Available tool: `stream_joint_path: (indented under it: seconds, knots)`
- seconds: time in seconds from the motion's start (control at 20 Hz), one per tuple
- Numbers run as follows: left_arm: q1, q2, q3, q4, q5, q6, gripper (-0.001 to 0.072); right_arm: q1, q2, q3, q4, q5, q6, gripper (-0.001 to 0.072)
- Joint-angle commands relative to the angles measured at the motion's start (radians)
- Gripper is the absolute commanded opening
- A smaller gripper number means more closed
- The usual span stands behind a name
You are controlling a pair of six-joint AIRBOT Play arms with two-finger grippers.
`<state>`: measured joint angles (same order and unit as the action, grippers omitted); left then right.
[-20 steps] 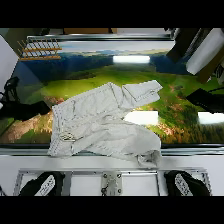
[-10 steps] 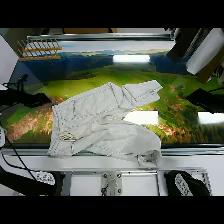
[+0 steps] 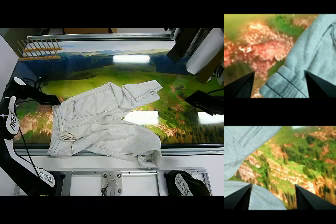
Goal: Fold the clothes and pants, and hang the long-sleeved shirts on hangers.
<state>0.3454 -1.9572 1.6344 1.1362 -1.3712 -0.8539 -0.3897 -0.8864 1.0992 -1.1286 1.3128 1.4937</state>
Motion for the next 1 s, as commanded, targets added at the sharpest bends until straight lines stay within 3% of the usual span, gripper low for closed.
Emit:
stream_joint_path:
  seconds: [0.0, 0.1, 0.15, 0.25, 0.3, 0.6, 0.85, 0.95]
  knots:
    - [-0.009, -0.016, -0.020, 0.023, -0.096, 0.000, 0.0665, 0.001, 0.000, 0.000, 0.000, 0.012, 0.003, 0.0579]
    - [-0.017, -0.015, -0.040, 0.022, -0.128, -0.018, 0.0663, 0.001, 0.000, 0.000, 0.000, 0.012, 0.003, 0.0579]
    - [-0.019, -0.013, -0.050, 0.023, -0.144, -0.018, 0.0558, 0.001, -0.001, 0.000, 0.000, 0.012, 0.003, 0.0579]
    - [-0.020, -0.011, -0.051, 0.019, -0.158, -0.018, 0.0102, 0.001, -0.004, 0.000, 0.000, 0.012, 0.003, 0.0579]
    - [-0.019, -0.010, -0.035, 0.011, -0.162, -0.023, 0.0023, 0.001, -0.010, 0.000, 0.000, 0.011, 0.003, 0.0579]
    - [-0.048, 0.070, 0.134, 0.016, -0.162, -0.078, 0.0022, 0.030, -0.133, 0.000, -0.001, -0.152, 0.028, 0.0579]
    - [-0.109, 0.093, 0.147, 0.026, -0.188, -0.078, 0.0022, 0.097, -0.433, 0.018, 0.009, -0.488, 0.113, 0.0578]
    - [-0.134, 0.093, 0.147, 0.051, -0.200, -0.078, 0.0022, 0.105, -0.598, 0.090, 0.021, -0.503, 0.111, 0.0578]
